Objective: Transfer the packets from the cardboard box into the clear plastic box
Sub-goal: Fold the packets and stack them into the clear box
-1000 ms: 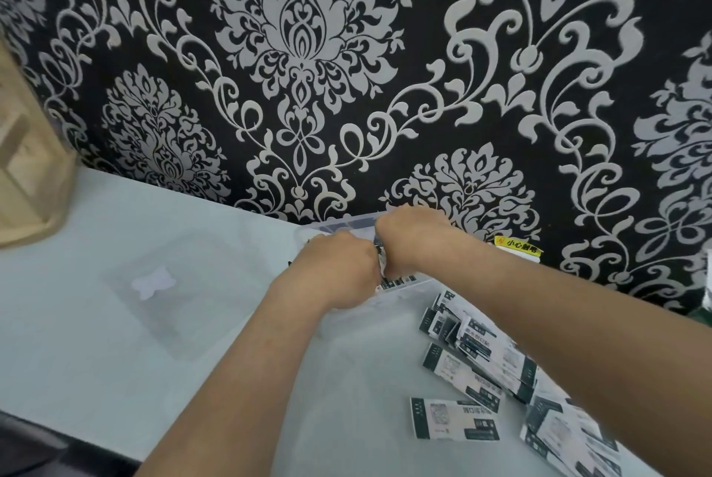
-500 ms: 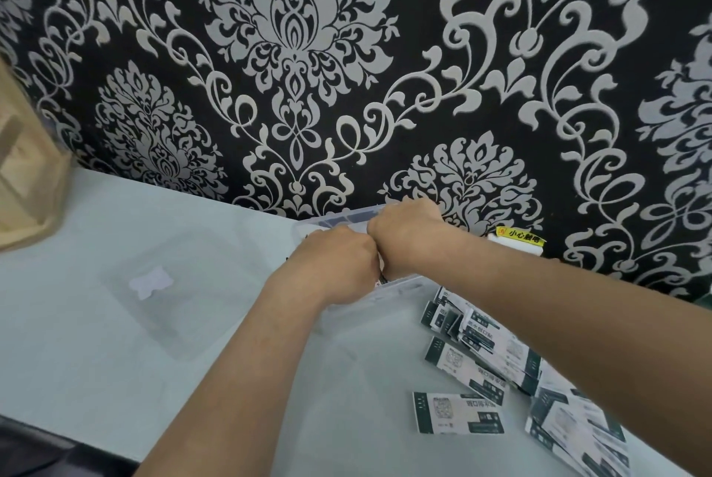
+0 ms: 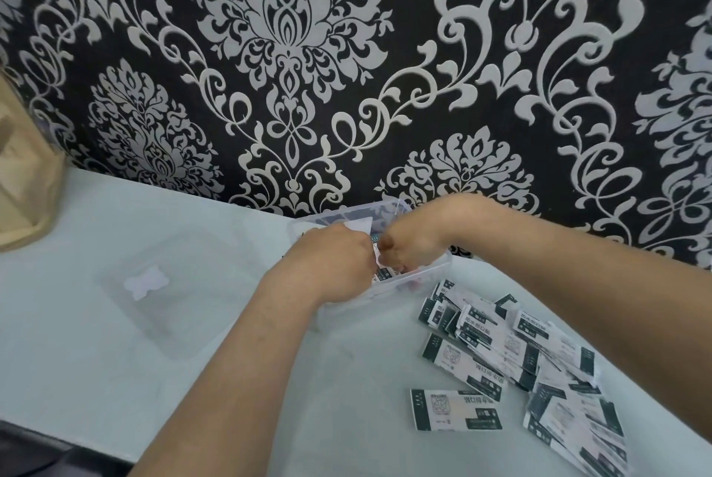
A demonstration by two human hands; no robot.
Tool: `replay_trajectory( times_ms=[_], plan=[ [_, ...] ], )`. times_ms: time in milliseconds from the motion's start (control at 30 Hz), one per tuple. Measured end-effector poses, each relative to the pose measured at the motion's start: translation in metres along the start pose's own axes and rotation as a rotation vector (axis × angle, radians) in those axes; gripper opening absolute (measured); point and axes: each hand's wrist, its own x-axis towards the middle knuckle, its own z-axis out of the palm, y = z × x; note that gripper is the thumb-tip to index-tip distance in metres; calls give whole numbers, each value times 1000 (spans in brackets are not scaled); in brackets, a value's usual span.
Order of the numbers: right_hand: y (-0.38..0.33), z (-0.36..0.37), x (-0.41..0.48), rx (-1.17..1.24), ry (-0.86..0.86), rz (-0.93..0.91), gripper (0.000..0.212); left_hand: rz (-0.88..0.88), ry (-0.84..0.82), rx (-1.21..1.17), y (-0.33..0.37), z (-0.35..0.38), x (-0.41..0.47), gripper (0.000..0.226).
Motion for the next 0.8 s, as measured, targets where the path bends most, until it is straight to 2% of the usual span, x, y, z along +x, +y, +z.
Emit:
replay_trajectory(
  times_ms=[267, 500, 600, 800],
  plan=[
    [-6, 10, 5, -20, -62, 12, 45, -12, 15, -14, 2, -2, -2, 43],
    [1, 10, 3, -33, 0, 22, 47, -35, 30, -66, 1, -2, -3, 48],
    [5, 8, -7, 69, 139, -15, 35, -33, 111, -150, -2, -1, -2, 40],
    [25, 18, -64, 659, 592, -148, 23, 72, 403, -338, 24, -24, -25, 35]
  ],
)
